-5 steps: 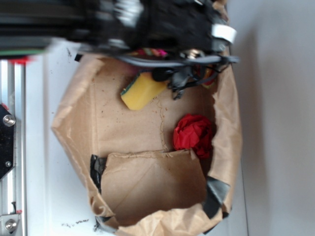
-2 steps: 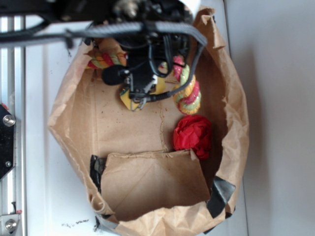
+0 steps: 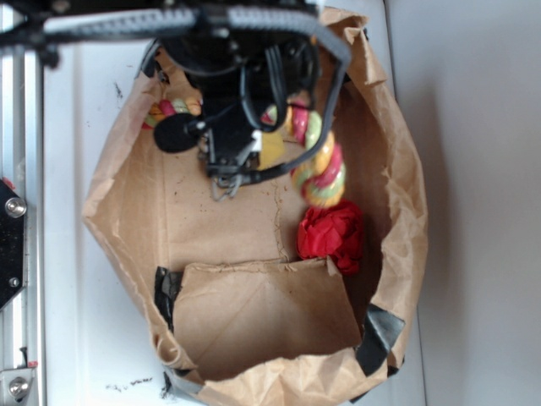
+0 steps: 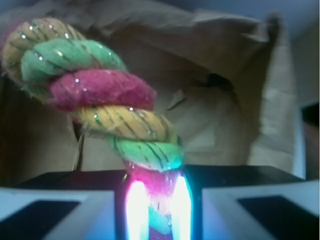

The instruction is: Grab the multicolored rope.

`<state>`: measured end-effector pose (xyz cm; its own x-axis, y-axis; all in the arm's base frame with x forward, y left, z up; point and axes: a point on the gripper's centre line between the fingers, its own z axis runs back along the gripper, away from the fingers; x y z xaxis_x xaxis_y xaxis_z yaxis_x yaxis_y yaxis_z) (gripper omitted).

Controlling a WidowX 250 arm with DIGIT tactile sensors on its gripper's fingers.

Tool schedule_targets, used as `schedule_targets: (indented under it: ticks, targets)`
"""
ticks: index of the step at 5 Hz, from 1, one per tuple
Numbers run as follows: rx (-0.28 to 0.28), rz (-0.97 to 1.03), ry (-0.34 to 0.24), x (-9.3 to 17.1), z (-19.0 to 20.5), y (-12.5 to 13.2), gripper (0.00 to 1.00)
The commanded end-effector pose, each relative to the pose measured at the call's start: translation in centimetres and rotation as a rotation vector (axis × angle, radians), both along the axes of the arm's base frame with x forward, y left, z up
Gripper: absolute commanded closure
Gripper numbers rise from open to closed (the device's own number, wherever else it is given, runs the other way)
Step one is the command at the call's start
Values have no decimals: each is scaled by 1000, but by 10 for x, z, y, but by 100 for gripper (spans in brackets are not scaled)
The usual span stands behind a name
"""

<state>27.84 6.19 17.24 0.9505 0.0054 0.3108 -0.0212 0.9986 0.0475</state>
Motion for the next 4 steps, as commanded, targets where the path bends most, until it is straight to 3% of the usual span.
schedule_targets:
  ticks: [1, 4]
  targets:
    - [-64, 190, 118, 25, 27, -25, 100]
    - [-48, 104, 87, 4, 38, -40, 100]
